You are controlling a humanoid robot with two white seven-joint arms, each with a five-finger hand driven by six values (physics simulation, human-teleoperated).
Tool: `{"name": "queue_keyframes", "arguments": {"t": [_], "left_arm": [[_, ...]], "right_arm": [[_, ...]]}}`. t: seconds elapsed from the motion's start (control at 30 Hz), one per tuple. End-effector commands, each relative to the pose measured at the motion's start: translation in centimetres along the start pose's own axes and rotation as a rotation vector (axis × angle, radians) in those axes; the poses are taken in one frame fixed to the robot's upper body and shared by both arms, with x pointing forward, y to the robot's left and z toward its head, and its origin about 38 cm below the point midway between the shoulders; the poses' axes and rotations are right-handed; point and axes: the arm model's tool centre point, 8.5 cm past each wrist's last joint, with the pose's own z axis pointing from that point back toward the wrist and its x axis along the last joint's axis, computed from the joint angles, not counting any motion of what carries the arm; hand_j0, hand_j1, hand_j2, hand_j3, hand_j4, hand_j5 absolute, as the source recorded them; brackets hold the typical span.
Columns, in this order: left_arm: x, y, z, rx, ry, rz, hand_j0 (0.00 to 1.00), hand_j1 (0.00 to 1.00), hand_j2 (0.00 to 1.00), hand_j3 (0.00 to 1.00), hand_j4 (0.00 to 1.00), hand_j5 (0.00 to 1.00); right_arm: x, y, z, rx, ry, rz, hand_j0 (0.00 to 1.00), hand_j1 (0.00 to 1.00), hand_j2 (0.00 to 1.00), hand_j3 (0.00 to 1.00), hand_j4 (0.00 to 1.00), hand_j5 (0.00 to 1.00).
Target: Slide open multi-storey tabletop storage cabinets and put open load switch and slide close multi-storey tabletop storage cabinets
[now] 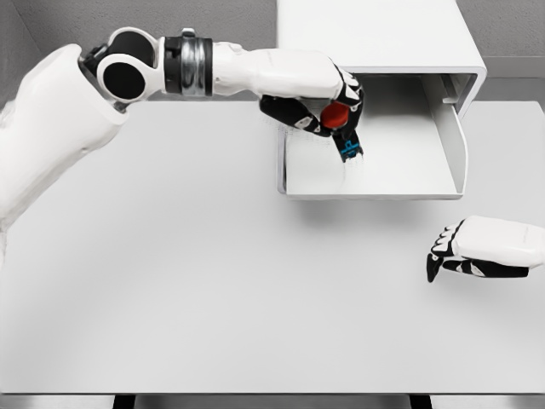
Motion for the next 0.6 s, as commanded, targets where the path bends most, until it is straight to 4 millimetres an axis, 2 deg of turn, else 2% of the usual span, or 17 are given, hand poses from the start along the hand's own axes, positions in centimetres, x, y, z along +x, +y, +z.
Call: {"name": "queue_keyframes", "arguments": {"t": [0.0, 0.1, 0.17, 0.2, 0.37, 0.57], "left_arm": [[-1.83, -0.65, -0.54, 0.015, 0.044, 0.062, 0.39, 0.39, 0.39, 0.39, 0.39, 0.39], [-1.65, -0.54, -0.88, 0.016, 0.036, 0.06, 0.46, 0.46, 0.46, 0.46, 0.46, 0.46], [-1.49, -0.51, -1.23, 0.017, 0.028, 0.06, 0.57, 0.57, 0.57, 0.57, 0.57, 0.57], [-1.48, -0.5, -1.23, 0.018, 0.028, 0.061, 0.68, 0.68, 0.68, 0.68, 0.68, 0.68], [-1.49, -0.56, -1.18, 0.017, 0.028, 0.062, 0.9, 0.9, 0.9, 0.9, 0.9, 0.9], [-1.49, -0.56, -1.18, 0.017, 0.028, 0.062, 1.0, 1.0, 1.0, 1.0, 1.0, 1.0]], "right_arm": [[0.0, -0.05, 0.03, -0.003, 0.0, -0.005, 0.46, 0.46, 0.46, 0.46, 0.46, 0.46], [0.0, -0.05, 0.03, -0.003, 0.0, -0.005, 0.46, 0.46, 0.46, 0.46, 0.46, 0.46], [0.0, -0.05, 0.03, -0.003, 0.0, -0.005, 0.46, 0.46, 0.46, 0.46, 0.46, 0.46], [0.0, -0.11, 0.04, -0.004, 0.0, -0.004, 0.46, 0.46, 0.46, 0.46, 0.46, 0.46], [0.0, -0.11, 0.04, -0.004, 0.0, -0.004, 0.46, 0.46, 0.46, 0.46, 0.46, 0.46], [0.01, -0.42, 0.01, -0.011, -0.001, 0.002, 0.46, 0.46, 0.46, 0.46, 0.46, 0.46]]}}
